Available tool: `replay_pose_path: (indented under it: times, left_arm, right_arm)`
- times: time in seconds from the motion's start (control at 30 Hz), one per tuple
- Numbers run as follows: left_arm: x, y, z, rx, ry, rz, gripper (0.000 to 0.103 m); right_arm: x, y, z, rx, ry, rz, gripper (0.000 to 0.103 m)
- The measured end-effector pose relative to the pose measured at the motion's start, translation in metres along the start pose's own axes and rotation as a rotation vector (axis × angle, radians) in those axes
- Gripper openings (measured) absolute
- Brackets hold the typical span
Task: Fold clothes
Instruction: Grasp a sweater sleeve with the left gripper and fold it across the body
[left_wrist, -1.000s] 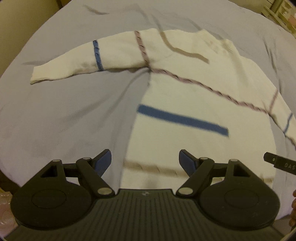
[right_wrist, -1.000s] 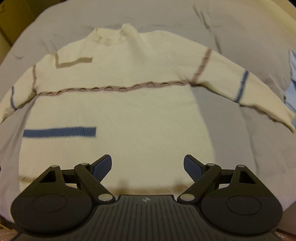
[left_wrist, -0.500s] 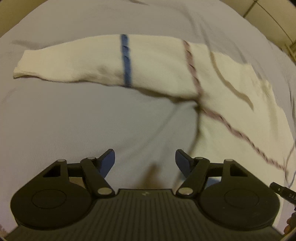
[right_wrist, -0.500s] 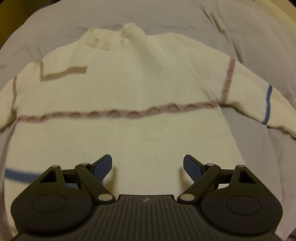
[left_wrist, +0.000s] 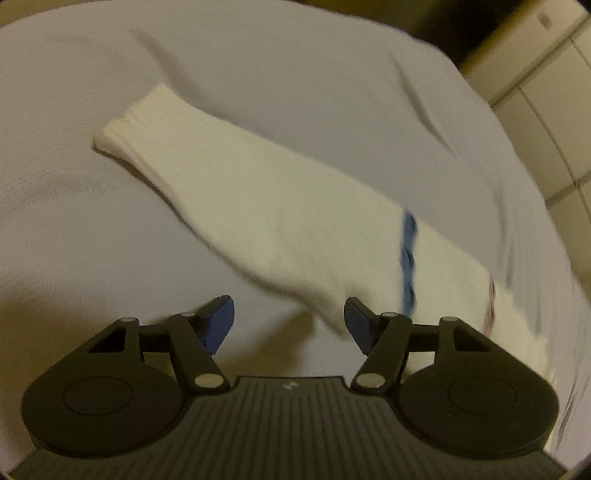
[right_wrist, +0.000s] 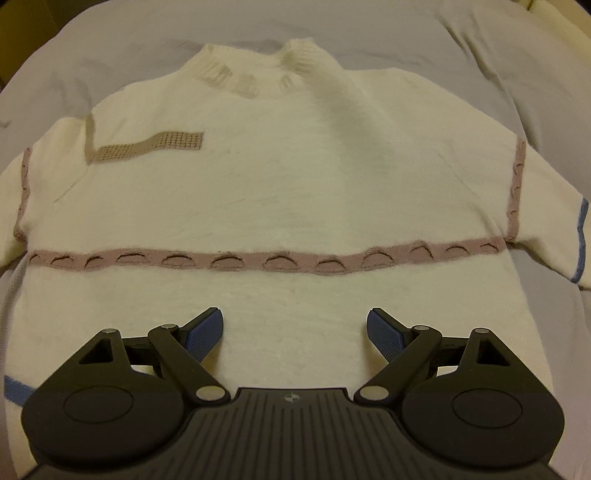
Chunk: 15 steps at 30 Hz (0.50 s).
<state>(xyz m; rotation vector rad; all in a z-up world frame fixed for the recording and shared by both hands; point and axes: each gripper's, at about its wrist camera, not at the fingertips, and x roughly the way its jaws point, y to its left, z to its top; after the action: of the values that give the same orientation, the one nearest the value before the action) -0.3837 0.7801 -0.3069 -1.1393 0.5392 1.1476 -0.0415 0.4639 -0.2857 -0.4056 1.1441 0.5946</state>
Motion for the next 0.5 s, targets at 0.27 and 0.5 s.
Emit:
replay_pose_path:
  times: [0.27,0.5]
  left_arm:
    - [0.019,0.02,0.021,-0.178,-0.046,-0.068,0.004]
    - [-0.068,-0.097,0.006,0.294,-0.12,-0.386,0.004]
  right_arm:
    - [0.004,-0.01,0.006,0.02,-0.019,-0.046,0.087]
    - [-0.008,-0.032,0.009,0.039,-0.043,-0.063,0.087]
